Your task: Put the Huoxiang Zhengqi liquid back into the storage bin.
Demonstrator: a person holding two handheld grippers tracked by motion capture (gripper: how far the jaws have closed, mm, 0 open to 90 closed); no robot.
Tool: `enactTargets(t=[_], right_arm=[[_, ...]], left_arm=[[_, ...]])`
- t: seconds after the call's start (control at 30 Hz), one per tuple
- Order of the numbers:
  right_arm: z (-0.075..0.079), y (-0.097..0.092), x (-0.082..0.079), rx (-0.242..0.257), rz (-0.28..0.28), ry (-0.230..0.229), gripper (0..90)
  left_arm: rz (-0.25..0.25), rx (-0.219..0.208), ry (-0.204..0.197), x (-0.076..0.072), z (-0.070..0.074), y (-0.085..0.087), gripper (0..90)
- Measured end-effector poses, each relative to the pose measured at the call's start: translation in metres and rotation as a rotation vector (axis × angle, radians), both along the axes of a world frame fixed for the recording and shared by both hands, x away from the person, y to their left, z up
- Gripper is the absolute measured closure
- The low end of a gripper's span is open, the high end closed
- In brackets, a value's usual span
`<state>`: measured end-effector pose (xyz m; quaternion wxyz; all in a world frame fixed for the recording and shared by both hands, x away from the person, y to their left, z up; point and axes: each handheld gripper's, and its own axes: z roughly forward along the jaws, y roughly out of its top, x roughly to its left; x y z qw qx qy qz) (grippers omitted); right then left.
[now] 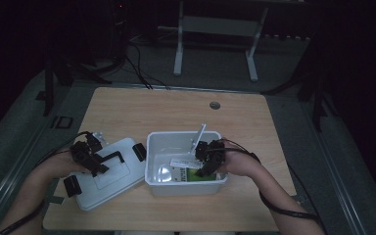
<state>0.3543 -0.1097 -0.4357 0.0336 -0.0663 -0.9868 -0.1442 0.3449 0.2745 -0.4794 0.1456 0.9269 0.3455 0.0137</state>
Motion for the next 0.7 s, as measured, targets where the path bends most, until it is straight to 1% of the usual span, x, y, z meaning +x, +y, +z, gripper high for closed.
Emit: enactTargets(t=[0.1, 0.23, 0.27, 0.3, 0.43, 0.53, 0.57, 0.6, 0.7], right_arm=[[-0.007, 0.004, 0.0, -0.026, 0.009, 0.007, 63.2], [-0.014, 0.007, 0.0, -0.043, 0.022, 0.017, 63.0], [-0.015, 0.007, 0.0, -0.04, 0.019, 0.017, 63.0], [-0.015, 0.007, 0.001, -0.034, 0.018, 0.022, 62.9], [-0.017, 0.006, 0.001, -0.035, 0.015, 0.026, 62.0], [-0.018, 0.006, 0.0, -0.06, 0.017, 0.012, 60.7], [-0.018, 0.006, 0.0, -0.058, 0.01, 0.017, 59.9], [-0.017, 0.006, 0.001, -0.044, 0.009, 0.023, 59.5], [-0.012, 0.005, 0.001, -0.037, 0.002, 0.02, 58.0]], left_arm=[[-0.002, 0.001, -0.001, 0.0, -0.001, -0.001, 47.3], [0.0, 0.005, -0.003, 0.001, -0.001, -0.001, 48.9], [0.001, 0.005, -0.004, 0.001, -0.001, -0.001, 49.0], [0.001, 0.003, -0.002, 0.001, 0.0, -0.001, 48.9], [0.003, 0.008, 0.0, 0.0, 0.0, -0.001, 49.0], [0.004, 0.011, -0.001, 0.0, 0.001, -0.001, 48.9], [0.004, 0.014, -0.003, 0.0, 0.001, -0.001, 48.9], [0.004, 0.013, -0.002, 0.0, 0.001, -0.001, 48.9], [0.003, 0.017, 0.0, -0.001, 0.001, -0.002, 48.9]])
